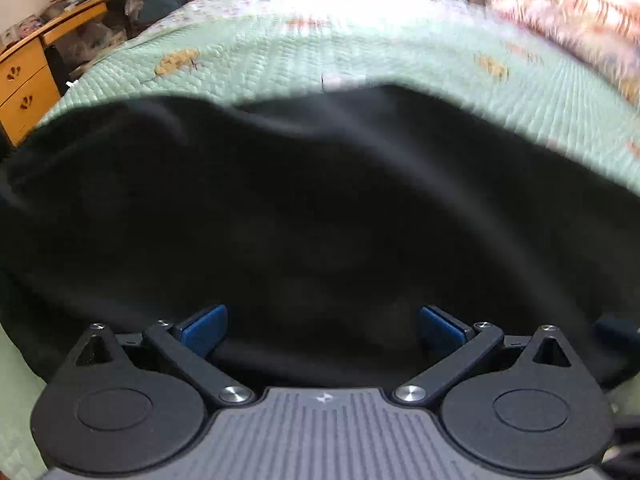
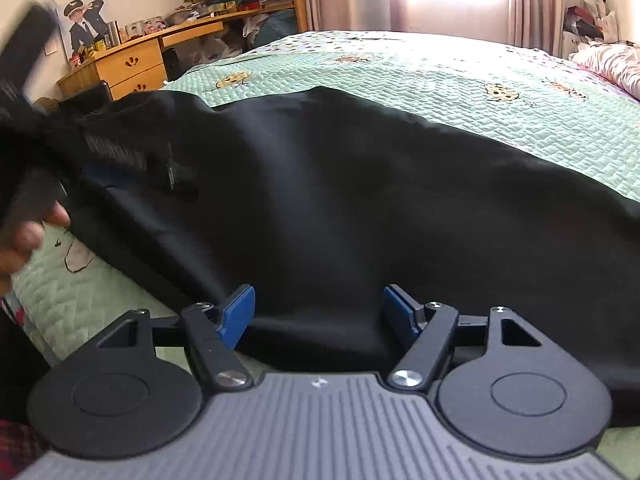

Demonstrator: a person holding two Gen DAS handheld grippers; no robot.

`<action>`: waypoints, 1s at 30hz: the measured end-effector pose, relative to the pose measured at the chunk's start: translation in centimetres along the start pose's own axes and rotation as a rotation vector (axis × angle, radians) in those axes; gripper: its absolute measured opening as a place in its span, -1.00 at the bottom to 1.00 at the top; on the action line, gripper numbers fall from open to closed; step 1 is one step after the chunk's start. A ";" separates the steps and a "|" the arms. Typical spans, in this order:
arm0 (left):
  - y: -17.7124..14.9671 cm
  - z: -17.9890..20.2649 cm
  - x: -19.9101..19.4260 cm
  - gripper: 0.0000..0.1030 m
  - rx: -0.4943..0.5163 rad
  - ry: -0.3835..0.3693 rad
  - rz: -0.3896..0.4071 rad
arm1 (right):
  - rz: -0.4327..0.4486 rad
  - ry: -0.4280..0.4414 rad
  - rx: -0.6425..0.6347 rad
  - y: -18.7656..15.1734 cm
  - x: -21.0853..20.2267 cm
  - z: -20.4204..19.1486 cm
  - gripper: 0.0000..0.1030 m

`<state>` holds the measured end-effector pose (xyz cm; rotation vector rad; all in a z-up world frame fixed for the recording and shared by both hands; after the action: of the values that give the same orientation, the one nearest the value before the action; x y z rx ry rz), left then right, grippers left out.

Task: Fold clothes

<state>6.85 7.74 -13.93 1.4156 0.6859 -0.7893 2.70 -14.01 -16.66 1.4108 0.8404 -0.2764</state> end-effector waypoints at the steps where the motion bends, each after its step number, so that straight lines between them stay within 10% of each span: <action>1: -0.2 0.0 -0.1 0.99 0.008 -0.002 0.006 | -0.004 0.000 0.004 0.0 0.0 0.0 0.41; 13: -1.3 -1.0 -1.4 0.99 0.039 -0.047 0.046 | 0.067 0.015 0.103 5.9 -0.5 -1.5 0.41; 30: -0.7 -4.2 -3.3 0.98 -0.043 -0.077 0.060 | -0.062 -0.034 0.003 1.7 2.0 -3.8 0.44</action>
<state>4.56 12.20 -11.90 1.3540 0.5951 -0.7738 3.86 -9.58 -16.49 1.3808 0.8569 -0.3484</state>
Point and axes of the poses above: each gripper's, at about its wrist camera, not at the fingertips, and x roughly the way its jaws point, z to its right, y to its top, the point moved 7 cm from there along x, roughly the way its jaws point, and after that the axes turned 6 degrees about -y, right-handed, at the moved point
